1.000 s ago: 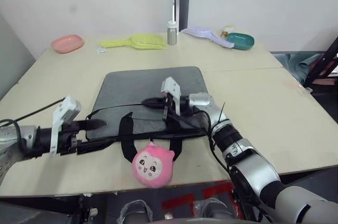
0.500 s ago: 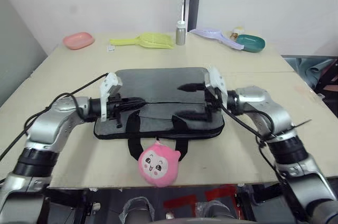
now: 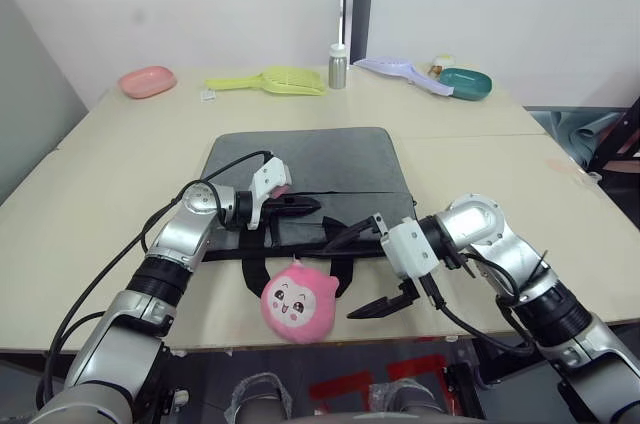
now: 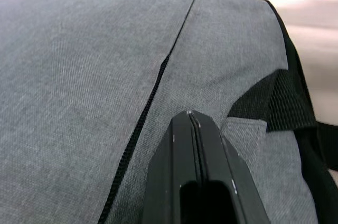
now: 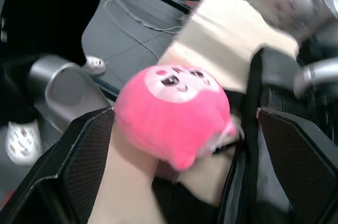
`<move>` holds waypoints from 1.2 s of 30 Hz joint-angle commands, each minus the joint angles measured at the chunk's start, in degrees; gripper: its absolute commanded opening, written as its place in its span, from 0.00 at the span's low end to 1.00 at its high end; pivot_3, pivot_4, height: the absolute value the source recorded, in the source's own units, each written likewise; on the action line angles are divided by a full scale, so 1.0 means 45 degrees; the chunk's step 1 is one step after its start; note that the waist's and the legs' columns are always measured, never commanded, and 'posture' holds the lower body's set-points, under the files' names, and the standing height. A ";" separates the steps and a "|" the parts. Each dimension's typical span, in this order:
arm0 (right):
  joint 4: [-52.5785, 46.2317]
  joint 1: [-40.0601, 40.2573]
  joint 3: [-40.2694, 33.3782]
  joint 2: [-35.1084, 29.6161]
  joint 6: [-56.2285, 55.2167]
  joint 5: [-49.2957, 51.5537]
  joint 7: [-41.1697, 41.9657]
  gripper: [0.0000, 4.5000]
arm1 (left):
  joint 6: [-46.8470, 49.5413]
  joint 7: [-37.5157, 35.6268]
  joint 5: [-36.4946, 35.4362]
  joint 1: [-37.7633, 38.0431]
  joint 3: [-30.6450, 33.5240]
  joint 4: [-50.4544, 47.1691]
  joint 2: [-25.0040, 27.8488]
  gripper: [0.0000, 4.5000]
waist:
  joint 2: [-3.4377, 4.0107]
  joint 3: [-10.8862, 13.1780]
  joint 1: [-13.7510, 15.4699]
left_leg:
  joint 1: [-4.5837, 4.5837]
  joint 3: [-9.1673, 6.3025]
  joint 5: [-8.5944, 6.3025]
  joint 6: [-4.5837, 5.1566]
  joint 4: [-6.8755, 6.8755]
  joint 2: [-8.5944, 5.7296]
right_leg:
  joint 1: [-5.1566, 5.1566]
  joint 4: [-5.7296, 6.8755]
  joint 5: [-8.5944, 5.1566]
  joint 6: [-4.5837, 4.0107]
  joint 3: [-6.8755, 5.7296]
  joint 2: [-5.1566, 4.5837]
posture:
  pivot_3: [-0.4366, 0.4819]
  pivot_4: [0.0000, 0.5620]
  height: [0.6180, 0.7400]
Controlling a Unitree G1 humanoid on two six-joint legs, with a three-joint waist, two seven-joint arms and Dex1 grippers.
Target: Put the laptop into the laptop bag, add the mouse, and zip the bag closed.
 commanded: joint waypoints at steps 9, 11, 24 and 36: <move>0.3383 -0.1573 0.1686 0.1458 -0.4812 -0.2693 -0.0855 1.00 | -0.0336 0.0423 0.0692 0.0716 -0.0011 0.0454 0.0041 0.01 | -0.0002 -0.0025 -0.0148 | 0.0028 -0.0001 0.0005 0.0013 0.0037 -0.0007 | 0.0004 0.0076 0.0001 -0.0003 0.0010 -0.0013 | 0.48 0.27 1.00; 0.3754 -0.1756 0.1780 0.1728 -0.5307 -0.2886 -0.1176 1.00 | -0.0271 0.0382 0.0697 0.0721 0.0013 0.0448 0.0037 0.01 | 0.0000 -0.0031 -0.0172 | 0.0027 -0.0002 0.0005 0.0013 0.0039 -0.0007 | 0.0004 0.0077 0.0002 -0.0004 0.0010 -0.0013 | 0.48 0.27 1.00; 0.4787 -0.2191 0.2077 0.1903 -0.6490 -0.2569 -0.1662 0.57 | 0.0194 0.0139 0.0943 0.0765 -0.0186 0.0491 0.0054 0.00 | -0.0001 -0.0032 -0.0246 | 0.0021 -0.0002 0.0006 0.0014 0.0030 -0.0009 | 0.0002 0.0066 0.0001 -0.0004 0.0008 -0.0015 | 0.48 0.27 1.00; 0.3588 -0.1589 0.1855 0.0699 -0.5527 -0.1997 -0.1320 0.01 | -0.0724 0.0407 0.2283 0.1232 -0.0997 0.1743 0.0197 0.00 | 0.0001 -0.0132 -0.0245 | 0.0044 0.0001 0.0004 0.0012 0.0010 -0.0010 | 0.0021 0.0040 0.0000 -0.0002 0.0011 -0.0015 | 0.48 0.27 1.00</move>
